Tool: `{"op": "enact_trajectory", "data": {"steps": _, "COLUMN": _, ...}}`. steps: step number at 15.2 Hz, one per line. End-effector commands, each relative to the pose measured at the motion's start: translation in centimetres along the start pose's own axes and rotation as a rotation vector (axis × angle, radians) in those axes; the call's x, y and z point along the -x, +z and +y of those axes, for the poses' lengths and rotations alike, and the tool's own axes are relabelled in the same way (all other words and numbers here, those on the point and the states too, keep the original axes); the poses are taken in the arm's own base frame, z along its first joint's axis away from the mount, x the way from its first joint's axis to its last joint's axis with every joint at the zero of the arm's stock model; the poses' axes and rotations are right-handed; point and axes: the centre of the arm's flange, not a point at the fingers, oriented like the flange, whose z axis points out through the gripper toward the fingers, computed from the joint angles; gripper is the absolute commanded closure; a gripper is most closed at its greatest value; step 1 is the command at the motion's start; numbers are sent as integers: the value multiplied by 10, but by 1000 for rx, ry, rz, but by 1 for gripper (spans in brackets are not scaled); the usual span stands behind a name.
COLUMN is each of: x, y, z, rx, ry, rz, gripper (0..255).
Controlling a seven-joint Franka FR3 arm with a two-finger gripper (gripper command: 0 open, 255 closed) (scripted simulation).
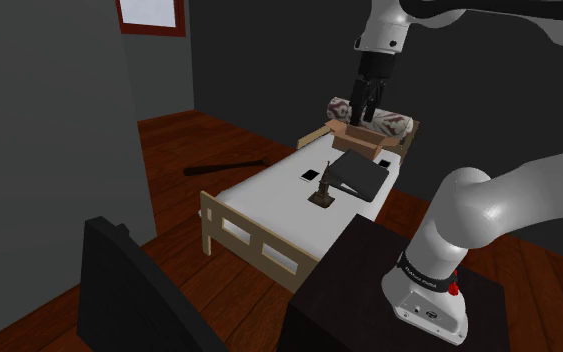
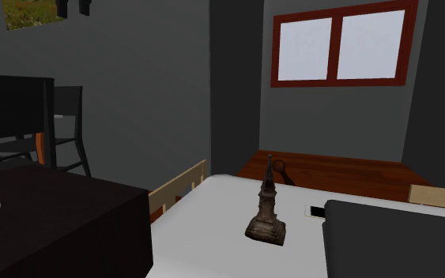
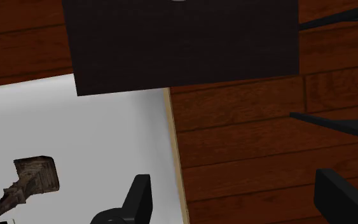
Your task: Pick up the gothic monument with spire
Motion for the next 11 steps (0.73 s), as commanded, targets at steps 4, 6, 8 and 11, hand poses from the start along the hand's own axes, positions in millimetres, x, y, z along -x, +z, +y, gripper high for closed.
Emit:
{"op": "enact_trajectory", "data": {"steps": 4, "x": -8, "y": 26, "z": 28, "rx": 4, "ry": -5, "rz": 14, "gripper": 0}}
{"op": "enact_trajectory", "data": {"steps": 6, "x": -14, "y": 42, "z": 47, "rx": 6, "ry": -8, "rz": 23, "gripper": 0}}
{"op": "enact_trajectory", "data": {"steps": 8, "x": -20, "y": 59, "z": 65, "rx": 8, "ry": -11, "rz": 32, "gripper": 0}}
{"op": "enact_trajectory", "data": {"steps": 11, "x": -29, "y": 84, "z": 93, "rx": 12, "ry": -16, "rz": 46, "gripper": 0}}
